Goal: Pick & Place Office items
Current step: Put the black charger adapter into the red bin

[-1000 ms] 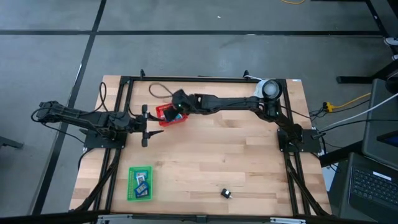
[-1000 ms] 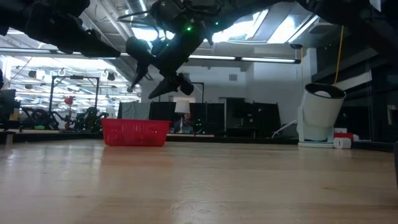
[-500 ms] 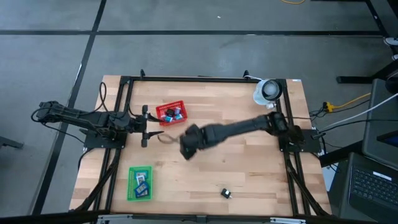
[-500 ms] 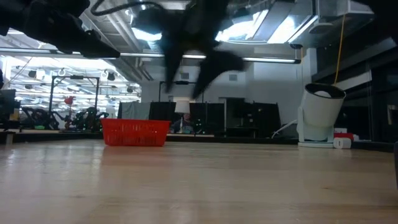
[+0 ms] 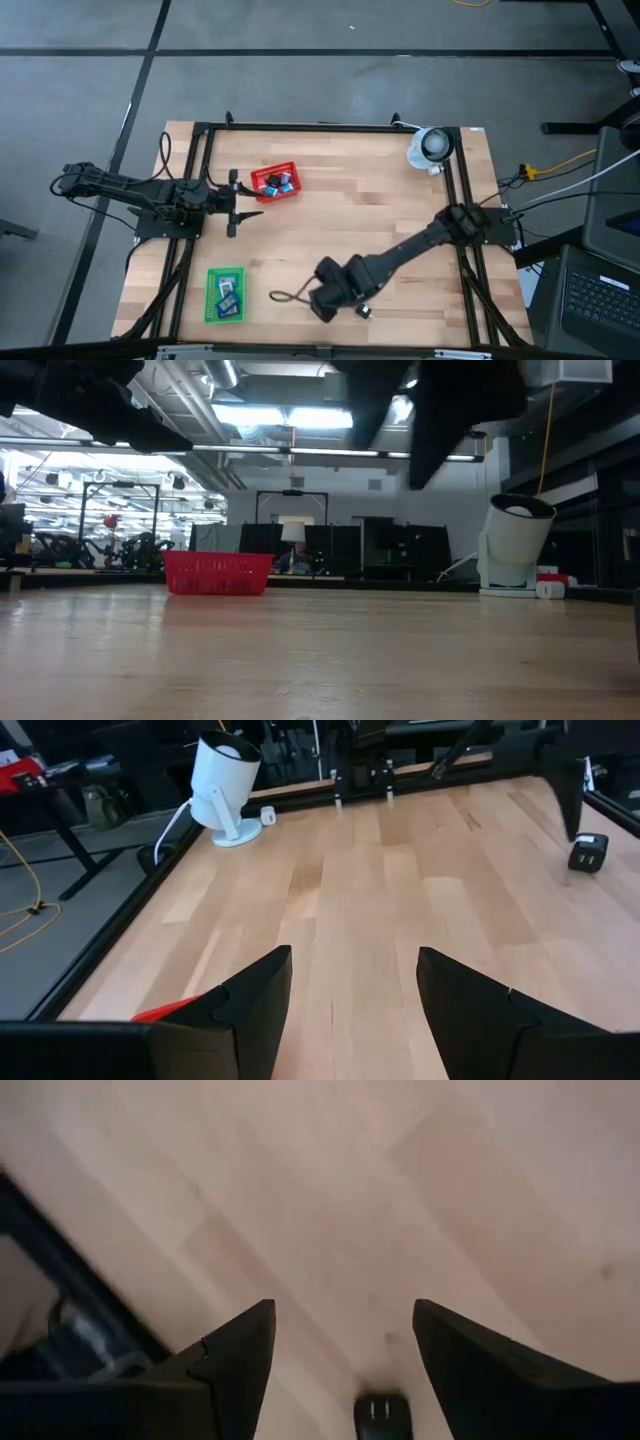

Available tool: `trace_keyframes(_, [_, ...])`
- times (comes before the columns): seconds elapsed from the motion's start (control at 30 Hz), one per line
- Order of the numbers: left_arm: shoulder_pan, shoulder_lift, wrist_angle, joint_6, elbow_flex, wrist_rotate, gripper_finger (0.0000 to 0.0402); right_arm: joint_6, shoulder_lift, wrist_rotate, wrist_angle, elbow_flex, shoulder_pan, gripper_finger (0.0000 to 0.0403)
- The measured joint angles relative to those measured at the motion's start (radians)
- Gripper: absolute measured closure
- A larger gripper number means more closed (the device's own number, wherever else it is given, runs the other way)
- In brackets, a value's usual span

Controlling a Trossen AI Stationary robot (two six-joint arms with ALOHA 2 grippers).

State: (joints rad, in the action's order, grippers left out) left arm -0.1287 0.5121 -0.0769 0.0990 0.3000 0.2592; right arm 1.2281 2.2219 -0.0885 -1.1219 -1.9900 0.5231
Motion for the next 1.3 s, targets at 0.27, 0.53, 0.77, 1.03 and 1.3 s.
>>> trace_keyframes(0.27, [0.0, 0.0, -0.002, 0.003, 0.0, 0.0, 0.019, 0.045, 0.0, 0.0, -0.038, 0.0, 0.066, 0.0159])
trace_keyframes(0.53, [0.0, 0.0, -0.002, 0.004, 0.0, -0.003, 0.019, 0.185, 0.0, -0.035, -0.083, 0.023, 0.145, 0.0159])
trace_keyframes(0.77, [0.0, 0.0, 0.002, 0.003, 0.0, -0.028, 0.019, 0.2, 0.002, 0.013, -0.046, 0.093, 0.155, 0.0159])
trace_keyframes(1.03, [0.0, 0.0, 0.002, 0.001, 0.0, -0.029, 0.019, 0.178, 0.002, 0.09, 0.056, 0.185, 0.156, 0.0159])
trace_keyframes(1.3, [0.0, 0.0, 0.002, 0.001, 0.0, -0.029, 0.019, 0.174, 0.002, 0.088, 0.072, 0.203, 0.155, 0.0159])
